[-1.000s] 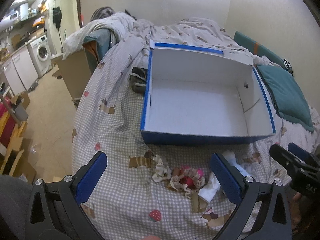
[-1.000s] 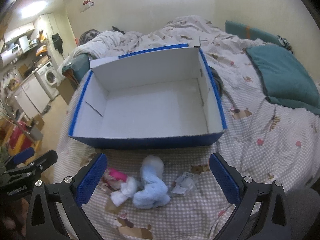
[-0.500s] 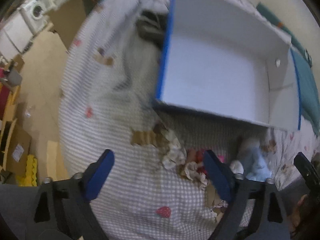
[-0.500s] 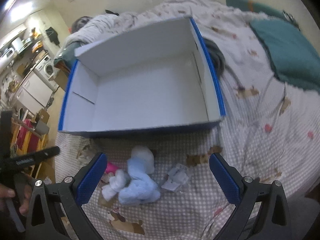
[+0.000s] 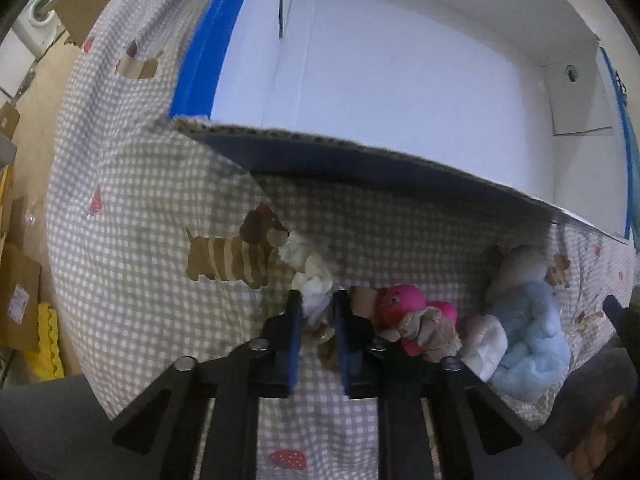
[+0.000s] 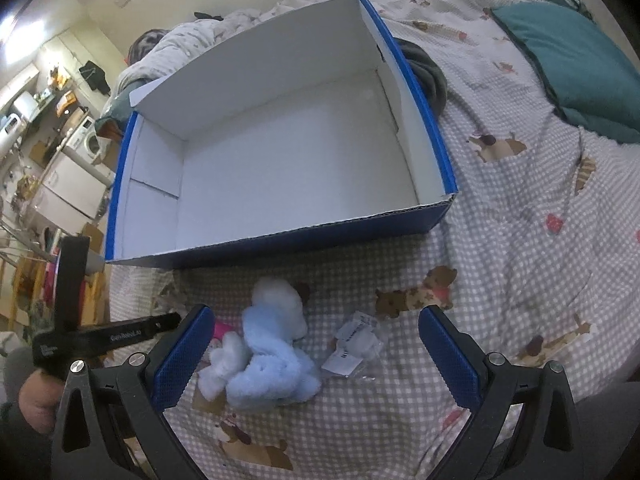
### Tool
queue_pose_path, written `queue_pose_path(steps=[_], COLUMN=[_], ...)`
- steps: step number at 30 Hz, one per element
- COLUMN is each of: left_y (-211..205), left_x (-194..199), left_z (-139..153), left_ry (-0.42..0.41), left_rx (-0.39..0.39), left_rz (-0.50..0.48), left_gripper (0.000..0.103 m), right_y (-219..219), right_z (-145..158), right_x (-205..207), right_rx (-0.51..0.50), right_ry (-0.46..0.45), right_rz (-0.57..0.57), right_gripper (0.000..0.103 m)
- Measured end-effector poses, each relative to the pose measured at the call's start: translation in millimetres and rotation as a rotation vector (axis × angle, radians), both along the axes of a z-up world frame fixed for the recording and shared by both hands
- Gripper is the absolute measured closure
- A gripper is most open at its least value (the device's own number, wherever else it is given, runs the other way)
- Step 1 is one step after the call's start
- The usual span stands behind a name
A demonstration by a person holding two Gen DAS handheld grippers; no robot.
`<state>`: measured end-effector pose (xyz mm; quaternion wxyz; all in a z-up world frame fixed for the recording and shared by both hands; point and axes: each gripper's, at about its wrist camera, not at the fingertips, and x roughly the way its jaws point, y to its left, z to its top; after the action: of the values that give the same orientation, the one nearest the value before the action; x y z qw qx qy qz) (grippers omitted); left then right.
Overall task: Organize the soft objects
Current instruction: 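Grasp the cream lace scrunchie with the left tool while the right tool grasps the blue plush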
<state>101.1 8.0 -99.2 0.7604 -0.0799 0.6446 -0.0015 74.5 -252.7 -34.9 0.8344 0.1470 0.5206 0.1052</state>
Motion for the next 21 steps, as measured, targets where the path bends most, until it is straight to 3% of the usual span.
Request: queue_pose_path(steps=[4, 6, 8, 11, 15, 18, 21], left_y=[-0.3, 1.4, 3.4, 3.7, 4.3, 5.1, 2.0], left_x=[-17.5, -26.7, -35.3, -45.7, -45.4, -42.5, -43.7], left_z=[15.2, 23.0, 31.2, 45.9, 35.1, 37.1, 37.1], left_ry=[-0.046, -0.065, -0.084, -0.098, -0.092, -0.094, -0.098], left_rx=[-0.008, -0.016, -0.008, 0.015, 0.024, 0.027, 0.038], left_rz=[0.008, 0.018, 0.027, 0.034, 0.026, 0.024, 0.017], left_gripper=[0.093, 0.093, 0.093, 0.093, 0.093, 0.093, 0.093], right_y=[-4.7, -3.8, 1.6, 14.2, 30.1, 36.8, 42.8], right_z=[-10.5, -15.1, -20.0, -23.8, -30.3, -38.6, -48.3], right_x=[6.0, 7.7, 9.1, 9.7, 12.0, 15.5, 17.9], right_rx=[0.142, 0.209, 0.245, 0.236, 0.209, 0.201, 0.195], right_ry=[0.077, 0.108, 0.143, 0.159, 0.176, 0.208, 0.243], right_rz=[0.015, 0.034, 0.063, 0.100, 0.131, 0.126, 0.137], right_gripper=[0.000, 0.016, 0.022, 0.025, 0.026, 0.040, 0.043])
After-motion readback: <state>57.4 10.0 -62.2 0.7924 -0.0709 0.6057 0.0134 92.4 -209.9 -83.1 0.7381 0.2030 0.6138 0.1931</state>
